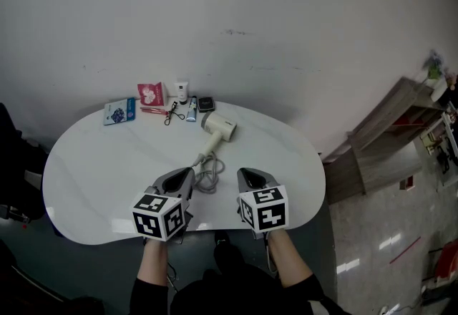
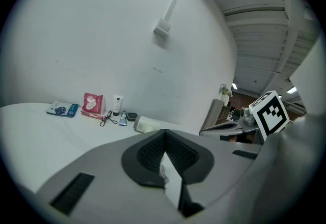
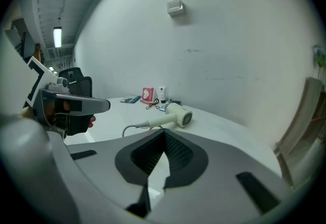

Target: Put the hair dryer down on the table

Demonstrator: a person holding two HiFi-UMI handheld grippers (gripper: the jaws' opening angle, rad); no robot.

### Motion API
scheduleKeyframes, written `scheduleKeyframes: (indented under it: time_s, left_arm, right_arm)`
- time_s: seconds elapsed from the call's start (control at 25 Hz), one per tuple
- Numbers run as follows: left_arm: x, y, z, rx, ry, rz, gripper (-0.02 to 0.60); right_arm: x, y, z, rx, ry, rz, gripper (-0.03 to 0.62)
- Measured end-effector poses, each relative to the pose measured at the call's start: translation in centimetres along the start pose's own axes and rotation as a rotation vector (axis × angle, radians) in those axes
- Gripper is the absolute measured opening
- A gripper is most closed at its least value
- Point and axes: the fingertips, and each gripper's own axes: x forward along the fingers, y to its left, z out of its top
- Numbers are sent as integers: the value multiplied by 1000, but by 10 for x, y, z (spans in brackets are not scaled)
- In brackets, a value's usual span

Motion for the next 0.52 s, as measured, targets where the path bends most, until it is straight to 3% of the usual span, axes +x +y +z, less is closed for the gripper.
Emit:
scheduleKeyframes:
  time_s: [0.52]
  left_arm:
    - [-39, -10, -21, -24, 5, 3, 9]
  right_arm:
    - [-28, 33, -19, -27, -1, 17, 2]
